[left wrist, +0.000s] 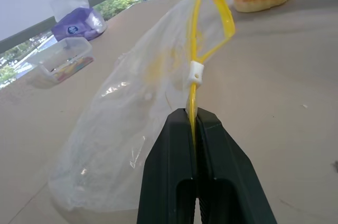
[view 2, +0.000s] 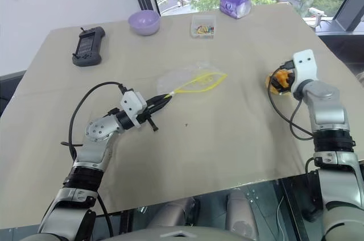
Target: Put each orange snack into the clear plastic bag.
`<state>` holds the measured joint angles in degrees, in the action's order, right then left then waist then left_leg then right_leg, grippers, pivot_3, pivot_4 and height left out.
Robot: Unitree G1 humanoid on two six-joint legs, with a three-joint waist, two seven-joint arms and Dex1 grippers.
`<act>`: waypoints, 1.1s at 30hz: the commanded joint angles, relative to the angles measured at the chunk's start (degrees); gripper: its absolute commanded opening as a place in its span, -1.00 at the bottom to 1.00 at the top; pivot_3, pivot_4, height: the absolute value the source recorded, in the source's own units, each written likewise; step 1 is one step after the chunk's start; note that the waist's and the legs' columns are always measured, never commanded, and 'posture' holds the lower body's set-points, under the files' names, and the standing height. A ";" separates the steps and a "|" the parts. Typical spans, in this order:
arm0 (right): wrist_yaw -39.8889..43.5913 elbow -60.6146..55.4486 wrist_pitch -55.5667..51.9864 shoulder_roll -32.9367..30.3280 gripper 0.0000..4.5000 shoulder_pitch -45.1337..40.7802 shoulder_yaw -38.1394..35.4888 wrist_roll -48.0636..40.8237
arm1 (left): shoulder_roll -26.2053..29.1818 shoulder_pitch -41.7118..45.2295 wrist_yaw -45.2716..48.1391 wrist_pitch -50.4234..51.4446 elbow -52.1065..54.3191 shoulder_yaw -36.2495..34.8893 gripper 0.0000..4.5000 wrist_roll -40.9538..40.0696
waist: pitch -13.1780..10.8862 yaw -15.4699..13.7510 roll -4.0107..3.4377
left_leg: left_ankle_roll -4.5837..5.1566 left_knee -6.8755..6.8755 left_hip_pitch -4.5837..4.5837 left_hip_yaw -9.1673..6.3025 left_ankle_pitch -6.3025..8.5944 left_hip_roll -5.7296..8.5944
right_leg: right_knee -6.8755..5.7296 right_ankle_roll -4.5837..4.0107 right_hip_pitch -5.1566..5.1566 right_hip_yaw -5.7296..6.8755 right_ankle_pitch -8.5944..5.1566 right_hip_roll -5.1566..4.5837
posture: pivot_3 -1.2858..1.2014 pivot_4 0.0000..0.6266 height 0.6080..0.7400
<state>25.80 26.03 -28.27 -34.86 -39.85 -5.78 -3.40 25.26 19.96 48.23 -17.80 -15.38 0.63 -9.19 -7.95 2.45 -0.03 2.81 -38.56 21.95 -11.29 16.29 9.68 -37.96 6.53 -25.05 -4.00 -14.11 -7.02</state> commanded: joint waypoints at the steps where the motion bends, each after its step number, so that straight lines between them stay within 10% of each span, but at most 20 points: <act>1: -0.62 3.22 -1.51 -0.44 0.97 -4.68 -3.45 -2.27 | 0.12 0.31 -0.65 -0.46 1.15 -0.24 -1.00 -0.23 | 0.00 0.05 0.00 | 0.00 -0.01 0.00 0.01 0.00 -0.01 | -0.01 0.00 0.00 -0.01 0.00 0.00 | 0.03 -0.52 1.00; 13: -1.30 10.55 -10.42 1.46 0.97 -9.46 -9.05 -9.30 | 0.58 -0.21 -1.32 0.16 2.25 -0.30 -1.00 -0.15 | 0.00 -0.04 0.00 | 0.00 -0.03 0.03 -0.01 0.00 -0.01 | 0.00 0.00 0.00 0.00 0.00 0.00 | 0.03 -0.52 1.00; 31: 9.35 4.11 -17.43 -0.45 0.97 -1.86 4.18 -4.87 | 0.72 -0.73 -1.72 1.03 3.42 -0.31 -1.00 -0.08 | 0.24 0.03 0.26 | 0.00 -0.05 -0.02 -0.02 0.00 -0.03 | -0.01 0.00 0.04 0.01 0.00 -0.01 | 0.03 -0.52 1.00; 33: 8.37 4.85 -17.16 -0.25 0.73 -2.02 3.66 -4.59 | 0.79 -0.77 -1.75 1.09 3.49 -0.35 -1.00 -0.05 | 0.32 -0.02 0.37 | 0.00 -0.05 -0.04 -0.03 0.00 -0.03 | -0.01 0.00 0.07 0.03 0.00 0.00 | 0.03 -0.52 1.00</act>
<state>33.37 28.93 -43.57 -35.71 -43.78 -3.28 -8.18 25.45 19.29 47.06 -16.62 -14.46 0.64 -9.09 -7.64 2.43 0.34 2.81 -38.60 21.88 -11.34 16.29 9.65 -37.95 6.54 -24.94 -3.95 -14.10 -7.01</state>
